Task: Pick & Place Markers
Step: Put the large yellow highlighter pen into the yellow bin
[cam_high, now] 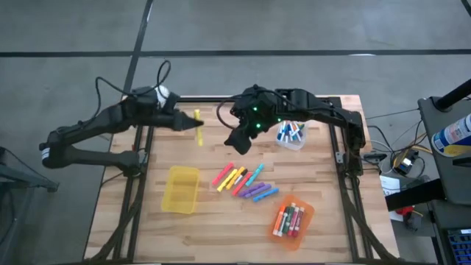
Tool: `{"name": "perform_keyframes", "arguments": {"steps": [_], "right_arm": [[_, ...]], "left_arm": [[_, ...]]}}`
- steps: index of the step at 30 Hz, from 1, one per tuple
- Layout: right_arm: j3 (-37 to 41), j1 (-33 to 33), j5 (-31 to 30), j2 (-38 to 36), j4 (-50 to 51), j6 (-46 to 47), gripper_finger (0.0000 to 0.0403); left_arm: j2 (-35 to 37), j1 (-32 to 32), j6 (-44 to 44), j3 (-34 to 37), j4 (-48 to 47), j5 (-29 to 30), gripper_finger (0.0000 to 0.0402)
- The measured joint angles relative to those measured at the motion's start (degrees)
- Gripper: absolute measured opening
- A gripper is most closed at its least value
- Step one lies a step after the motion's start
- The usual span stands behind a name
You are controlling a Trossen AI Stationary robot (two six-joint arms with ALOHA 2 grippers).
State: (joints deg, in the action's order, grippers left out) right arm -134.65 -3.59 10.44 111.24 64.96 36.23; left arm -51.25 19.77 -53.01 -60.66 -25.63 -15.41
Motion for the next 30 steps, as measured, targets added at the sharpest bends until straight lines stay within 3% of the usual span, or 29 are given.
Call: {"name": "perform_keyframes", "arguments": {"steps": [5, 11, 18, 22, 30], "right_arm": [[0.0, 0.4, -5.7, 0.0, 1.7, 0.0, 0.0211], [0.2, 0.4, -6.7, 0.0, 2.7, -0.4, 0.021], [0.4, 0.4, -9.4, -0.1, 2.7, -0.5, 0.0207], [0.4, 0.4, -9.4, -0.1, 2.7, -0.7, 0.0208], [1.1, 0.3, -10.5, -0.1, 2.7, -0.9, 0.0208]], "left_arm": [[1.7, -1.3, -0.7, 0.0, -17.4, 0.3, 0.0068], [1.6, -5.6, -3.2, 3.0, -31.4, 0.3, 0.0068], [1.1, -15.5, -10.9, 10.9, -30.7, -0.5, 0.0068], [1.0, -20.4, -16.3, 16.1, -25.8, -0.4, 0.0069], [0.7, -25.1, -25.6, 25.9, -17.3, 0.2, 0.0069]]}}
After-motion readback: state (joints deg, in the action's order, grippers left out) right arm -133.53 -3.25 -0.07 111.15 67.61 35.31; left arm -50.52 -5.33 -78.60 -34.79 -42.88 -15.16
